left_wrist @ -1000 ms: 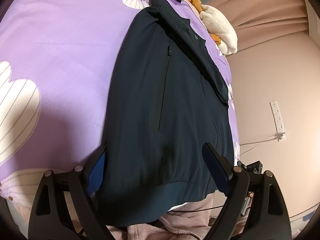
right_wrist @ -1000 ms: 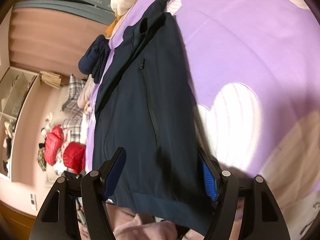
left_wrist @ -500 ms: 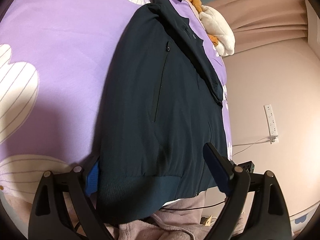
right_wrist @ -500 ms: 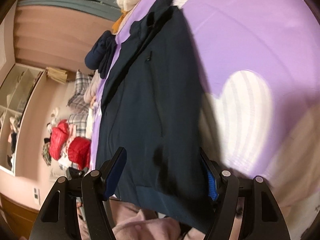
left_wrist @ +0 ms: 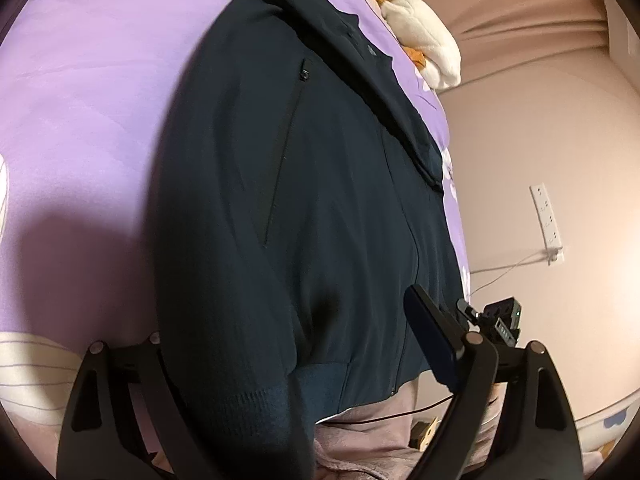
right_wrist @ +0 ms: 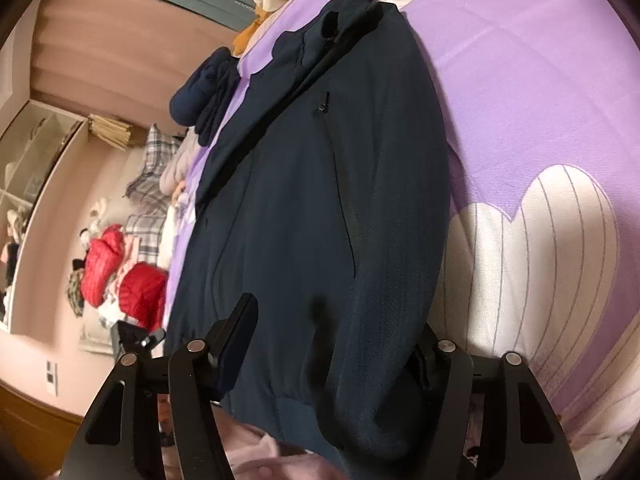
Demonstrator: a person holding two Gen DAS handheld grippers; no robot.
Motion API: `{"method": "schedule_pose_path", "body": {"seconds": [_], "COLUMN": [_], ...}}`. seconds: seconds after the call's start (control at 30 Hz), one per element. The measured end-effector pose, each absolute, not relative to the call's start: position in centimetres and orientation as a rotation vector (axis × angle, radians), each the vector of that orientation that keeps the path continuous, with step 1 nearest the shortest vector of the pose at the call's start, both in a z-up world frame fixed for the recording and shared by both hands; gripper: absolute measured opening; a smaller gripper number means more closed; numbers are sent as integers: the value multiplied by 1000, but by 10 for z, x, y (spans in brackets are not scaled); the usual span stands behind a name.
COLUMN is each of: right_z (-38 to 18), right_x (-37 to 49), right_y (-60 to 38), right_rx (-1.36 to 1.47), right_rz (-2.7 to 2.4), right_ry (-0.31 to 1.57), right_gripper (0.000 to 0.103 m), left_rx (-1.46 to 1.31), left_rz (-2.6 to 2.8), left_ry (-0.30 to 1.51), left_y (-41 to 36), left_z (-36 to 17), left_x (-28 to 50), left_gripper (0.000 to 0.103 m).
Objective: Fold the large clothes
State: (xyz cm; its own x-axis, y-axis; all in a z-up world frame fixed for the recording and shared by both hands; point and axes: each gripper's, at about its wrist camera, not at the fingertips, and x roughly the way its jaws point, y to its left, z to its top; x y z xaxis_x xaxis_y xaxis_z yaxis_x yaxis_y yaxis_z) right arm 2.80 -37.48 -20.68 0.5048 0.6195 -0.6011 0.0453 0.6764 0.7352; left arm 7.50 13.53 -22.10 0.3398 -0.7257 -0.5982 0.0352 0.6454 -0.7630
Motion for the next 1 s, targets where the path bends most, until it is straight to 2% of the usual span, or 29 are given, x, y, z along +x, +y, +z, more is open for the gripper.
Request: {"method": "schedule_pose_path", "body": {"seconds": [0.13,0.33,0.43,0.5,0.6,0.87,1.0], "right_z": [-209,-208,-208,-207,-204,-194,-188], "right_x": [22,19,19,18,19,21,22], "right_y": [-378,-378,-375,-374,-372,-366,-364], "right_rx": [780,784,788,793,791,790,787], "right_rz": [353,328,325,329,336,379,395], "right_ry": [993,987,980,972,956,915,895], "right_gripper": [54,49,39,33,28,28,28], "left_rx": [-728,-749,-745,-744,-750,-716,-699], "left_rz": [-543,-509,-489,-472,-444,-422,-431], "left_ry": [1128,1130,1134,1138,1138,1114,1097], "left_y": [137,144,146,147,150,146,144], "left_z": [-223,-227,-228,-229,-232,-228,-223], "left_x": [74,73,72,72,73,72,70], "left_gripper": [80,63,50,38,24,17,17]}}
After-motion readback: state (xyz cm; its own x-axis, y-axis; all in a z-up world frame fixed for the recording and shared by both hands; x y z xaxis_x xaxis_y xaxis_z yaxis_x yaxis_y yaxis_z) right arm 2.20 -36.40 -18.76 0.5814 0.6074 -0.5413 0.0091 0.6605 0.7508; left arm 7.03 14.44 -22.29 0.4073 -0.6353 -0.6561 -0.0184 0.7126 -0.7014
